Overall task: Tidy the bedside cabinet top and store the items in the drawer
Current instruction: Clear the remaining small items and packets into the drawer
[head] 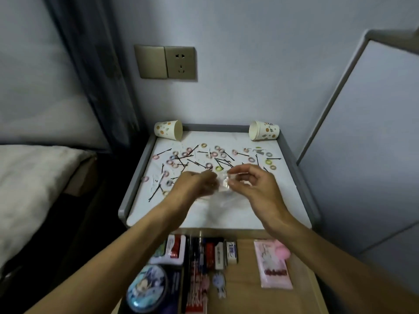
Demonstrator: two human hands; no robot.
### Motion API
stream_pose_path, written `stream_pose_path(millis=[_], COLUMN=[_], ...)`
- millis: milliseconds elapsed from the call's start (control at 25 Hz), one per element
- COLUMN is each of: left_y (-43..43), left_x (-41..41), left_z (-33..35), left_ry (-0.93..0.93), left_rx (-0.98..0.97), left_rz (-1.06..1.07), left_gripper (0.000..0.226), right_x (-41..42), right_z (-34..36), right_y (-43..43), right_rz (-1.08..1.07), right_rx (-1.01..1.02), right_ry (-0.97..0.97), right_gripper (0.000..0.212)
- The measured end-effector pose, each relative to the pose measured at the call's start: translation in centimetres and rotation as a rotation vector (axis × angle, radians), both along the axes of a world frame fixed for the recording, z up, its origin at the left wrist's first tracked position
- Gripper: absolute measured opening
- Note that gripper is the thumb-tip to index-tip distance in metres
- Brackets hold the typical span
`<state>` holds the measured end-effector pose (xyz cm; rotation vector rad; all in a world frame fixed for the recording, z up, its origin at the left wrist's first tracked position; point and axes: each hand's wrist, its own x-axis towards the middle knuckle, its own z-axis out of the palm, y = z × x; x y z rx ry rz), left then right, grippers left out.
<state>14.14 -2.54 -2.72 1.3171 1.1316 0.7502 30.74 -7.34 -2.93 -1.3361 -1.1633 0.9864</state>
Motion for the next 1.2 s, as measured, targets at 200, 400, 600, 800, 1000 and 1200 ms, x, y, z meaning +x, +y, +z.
stream_pose_path(millis=[200, 400, 600, 800, 1000, 1200], left_y=[-6.5, -8.8, -8.8, -8.1, -8.1, -8.3], left_x=[-1.1, -1.9, -1.9, -1.8, -1.6, -2.7], left_z=[-1.5, -3.4, -5.0, -6.5, -7.8, -8.8], left_ry=[0.057, 0.077, 0.106, 0.168, 0.203, 0.365], left_rx=[0.059, 0.074, 0.018, 0.041, -0.003, 0.093], left_rz=[0.024, -0.045, -0.021, 0.01, 0.005, -0.018], left_gripper=[0.028, 0.025, 0.028, 0.026, 0.012, 0.019], right_x=[-2.0, -1.5, -1.2, -1.9, -0.2, 3.4], right_z=[-1.4, -3.4, -5.8, -6.9, -8.5, -12.7], right_y=[-6.5, -8.9, -8.8, -8.4, -8.9, -9.1], right_rz=[-0.003, 0.057, 0.116, 0.102, 0.088, -0.05], right_rx=[-0.12, -0.258, -0.343, -0.321, -0.283, -0.395], right_ry=[0.006, 0.123, 0.109, 0.129, 0.039, -0.473], right_gripper=[0.034, 0.022, 0.024, 0.028, 0.043, 0.011])
